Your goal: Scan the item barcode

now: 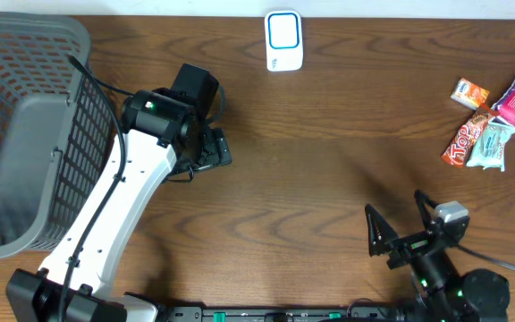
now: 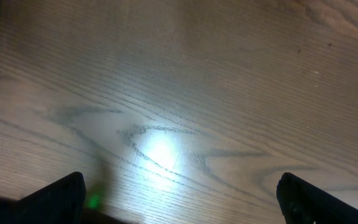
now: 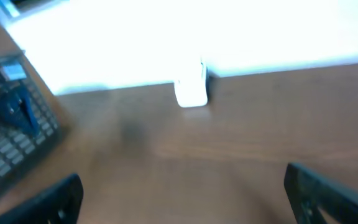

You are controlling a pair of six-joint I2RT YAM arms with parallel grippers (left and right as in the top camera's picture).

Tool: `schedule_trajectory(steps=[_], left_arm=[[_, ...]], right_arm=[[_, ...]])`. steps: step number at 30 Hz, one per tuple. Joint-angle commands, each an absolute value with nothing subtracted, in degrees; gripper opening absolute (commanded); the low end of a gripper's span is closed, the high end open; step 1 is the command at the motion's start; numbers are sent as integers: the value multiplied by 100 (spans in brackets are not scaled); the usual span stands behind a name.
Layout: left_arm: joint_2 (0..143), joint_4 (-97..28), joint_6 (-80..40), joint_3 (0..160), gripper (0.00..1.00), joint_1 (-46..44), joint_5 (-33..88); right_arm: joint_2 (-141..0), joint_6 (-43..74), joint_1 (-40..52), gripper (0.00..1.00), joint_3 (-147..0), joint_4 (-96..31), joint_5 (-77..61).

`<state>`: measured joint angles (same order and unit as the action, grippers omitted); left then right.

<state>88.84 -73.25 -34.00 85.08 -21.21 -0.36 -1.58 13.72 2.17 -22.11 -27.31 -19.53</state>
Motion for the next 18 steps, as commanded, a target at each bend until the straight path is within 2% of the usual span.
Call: schedule_trajectory(steps=[1, 18], left_arm=[[8912, -7347, -3304, 8514, 98, -2117, -69], [8912, -7347, -3306, 8514, 98, -2117, -69]], right_arm=[[-32, 1470, 309, 99, -1802, -2165, -1918], [-30, 1192, 311, 99, -449, 119, -2010]])
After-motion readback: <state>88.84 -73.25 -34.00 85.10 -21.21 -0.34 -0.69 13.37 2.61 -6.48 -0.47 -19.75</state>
